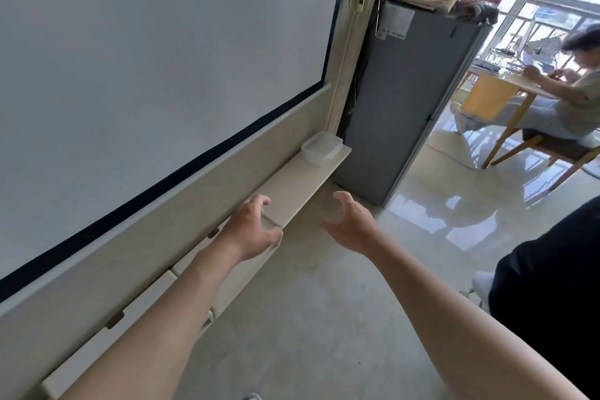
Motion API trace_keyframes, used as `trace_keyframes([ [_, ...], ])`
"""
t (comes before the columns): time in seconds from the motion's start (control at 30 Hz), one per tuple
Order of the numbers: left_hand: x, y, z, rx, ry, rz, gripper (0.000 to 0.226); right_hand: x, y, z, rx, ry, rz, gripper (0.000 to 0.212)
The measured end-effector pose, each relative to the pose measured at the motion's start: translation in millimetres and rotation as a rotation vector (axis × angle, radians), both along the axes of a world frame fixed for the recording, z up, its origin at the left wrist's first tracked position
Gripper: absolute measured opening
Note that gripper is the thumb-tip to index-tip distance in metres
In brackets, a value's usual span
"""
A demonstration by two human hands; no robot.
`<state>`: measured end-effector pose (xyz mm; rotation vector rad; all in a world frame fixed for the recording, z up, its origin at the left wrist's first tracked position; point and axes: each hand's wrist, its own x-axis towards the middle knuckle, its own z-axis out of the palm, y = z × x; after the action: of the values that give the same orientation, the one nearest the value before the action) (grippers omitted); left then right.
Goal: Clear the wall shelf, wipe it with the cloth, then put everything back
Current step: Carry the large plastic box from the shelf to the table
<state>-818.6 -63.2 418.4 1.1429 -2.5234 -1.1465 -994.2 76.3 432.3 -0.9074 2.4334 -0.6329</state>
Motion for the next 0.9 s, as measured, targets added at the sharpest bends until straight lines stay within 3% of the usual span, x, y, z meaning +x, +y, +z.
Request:
trace_keyframes([
  [0.5,-100.1,-120.5,-36.4,0.131,-0.033,0.038,0.061,-130.2,-105.6,-34.0,0.011,-0.073,-0.114,0.067],
  [0.77,-223.7,-152.7,-69.9,0.224,-0.075,0.097,0.055,-265.5,-159.9,-69.5,0.007,-0.177,-0.125,0.067],
  [0.9,-308.2,-175.8,-96.4,0.325,-0.078,0.228,0.057,-358.7,-212.9,-104.6,0.035,-0.241,-0.102,0.073],
])
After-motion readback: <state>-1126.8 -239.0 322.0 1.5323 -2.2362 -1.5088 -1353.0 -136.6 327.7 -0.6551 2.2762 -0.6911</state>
